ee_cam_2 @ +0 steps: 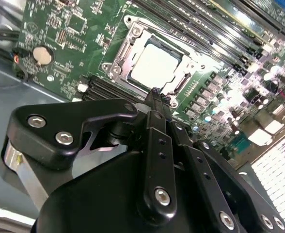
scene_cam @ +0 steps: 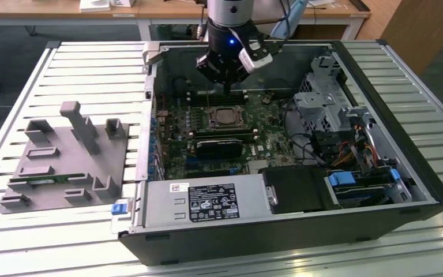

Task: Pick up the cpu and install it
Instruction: 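Install the first cpu locking lever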

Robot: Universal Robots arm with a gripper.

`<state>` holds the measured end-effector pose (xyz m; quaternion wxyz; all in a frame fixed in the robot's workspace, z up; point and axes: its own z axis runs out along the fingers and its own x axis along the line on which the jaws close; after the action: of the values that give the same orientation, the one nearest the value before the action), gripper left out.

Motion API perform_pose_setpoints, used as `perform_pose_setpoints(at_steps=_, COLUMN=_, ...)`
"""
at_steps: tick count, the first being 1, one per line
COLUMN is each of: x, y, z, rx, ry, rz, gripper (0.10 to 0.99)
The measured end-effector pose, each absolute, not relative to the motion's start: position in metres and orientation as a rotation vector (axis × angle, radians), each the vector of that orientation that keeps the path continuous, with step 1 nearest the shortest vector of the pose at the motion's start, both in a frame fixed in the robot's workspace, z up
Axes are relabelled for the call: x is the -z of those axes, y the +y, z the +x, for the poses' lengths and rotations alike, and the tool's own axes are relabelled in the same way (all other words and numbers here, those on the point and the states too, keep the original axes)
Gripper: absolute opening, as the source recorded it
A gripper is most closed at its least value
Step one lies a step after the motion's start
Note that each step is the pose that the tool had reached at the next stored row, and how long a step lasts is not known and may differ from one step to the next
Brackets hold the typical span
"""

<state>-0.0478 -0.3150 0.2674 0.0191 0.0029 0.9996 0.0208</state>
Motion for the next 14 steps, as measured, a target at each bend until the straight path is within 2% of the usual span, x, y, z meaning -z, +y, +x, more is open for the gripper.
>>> perform_pose_setpoints(at_steps=14, x=-0.2672, y=-0.315, z=-0.0528, rx=-0.066, ry=3.103, rz=-0.073, gripper=0.106)
